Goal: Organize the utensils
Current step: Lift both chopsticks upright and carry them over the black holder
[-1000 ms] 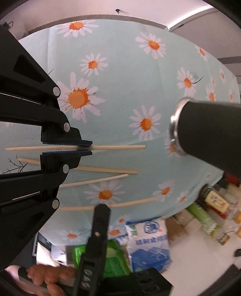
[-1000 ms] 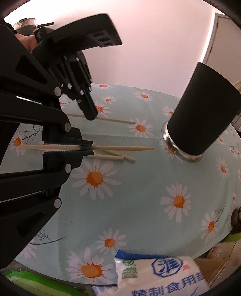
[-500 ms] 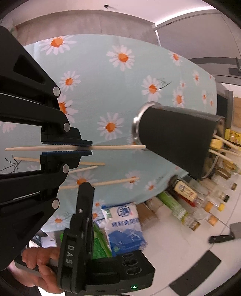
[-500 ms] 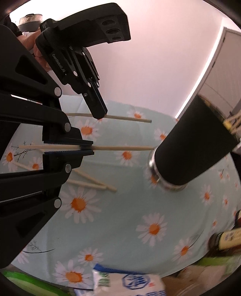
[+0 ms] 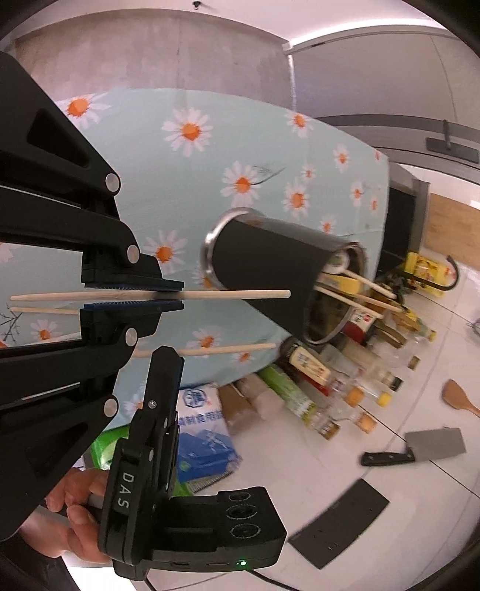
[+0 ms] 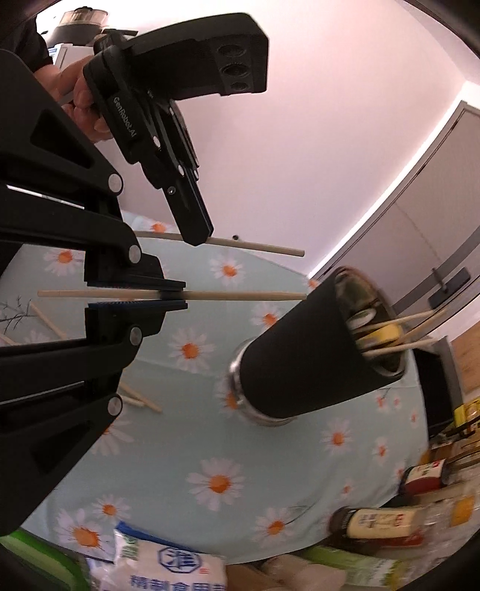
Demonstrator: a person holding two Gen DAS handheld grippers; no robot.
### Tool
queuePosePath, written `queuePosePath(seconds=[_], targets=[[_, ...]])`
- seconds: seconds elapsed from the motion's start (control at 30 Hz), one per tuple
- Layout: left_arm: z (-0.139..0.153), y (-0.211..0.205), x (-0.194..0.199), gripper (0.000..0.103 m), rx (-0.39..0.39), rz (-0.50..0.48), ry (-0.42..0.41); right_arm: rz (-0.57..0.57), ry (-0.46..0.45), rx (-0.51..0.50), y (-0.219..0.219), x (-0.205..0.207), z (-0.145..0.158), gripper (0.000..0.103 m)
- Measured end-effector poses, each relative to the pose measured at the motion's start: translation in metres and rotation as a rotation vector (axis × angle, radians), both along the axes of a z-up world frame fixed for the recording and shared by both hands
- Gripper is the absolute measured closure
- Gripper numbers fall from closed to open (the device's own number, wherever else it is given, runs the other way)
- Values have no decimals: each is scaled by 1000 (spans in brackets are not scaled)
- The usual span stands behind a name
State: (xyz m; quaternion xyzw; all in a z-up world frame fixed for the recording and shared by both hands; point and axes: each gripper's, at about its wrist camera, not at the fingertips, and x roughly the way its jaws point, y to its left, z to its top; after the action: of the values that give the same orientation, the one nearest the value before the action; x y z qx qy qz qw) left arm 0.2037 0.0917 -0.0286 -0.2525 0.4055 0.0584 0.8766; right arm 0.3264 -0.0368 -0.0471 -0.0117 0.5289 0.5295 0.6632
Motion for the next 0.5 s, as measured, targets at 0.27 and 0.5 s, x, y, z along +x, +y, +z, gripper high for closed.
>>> queuePosePath(seconds=[0.27, 0.5], targets=[[23, 14, 7, 99, 16, -1, -94, -19, -80, 107, 13, 11, 30, 97], [37, 27, 19, 99, 22, -1, -169, -48, -116, 168, 20, 27, 44, 97]])
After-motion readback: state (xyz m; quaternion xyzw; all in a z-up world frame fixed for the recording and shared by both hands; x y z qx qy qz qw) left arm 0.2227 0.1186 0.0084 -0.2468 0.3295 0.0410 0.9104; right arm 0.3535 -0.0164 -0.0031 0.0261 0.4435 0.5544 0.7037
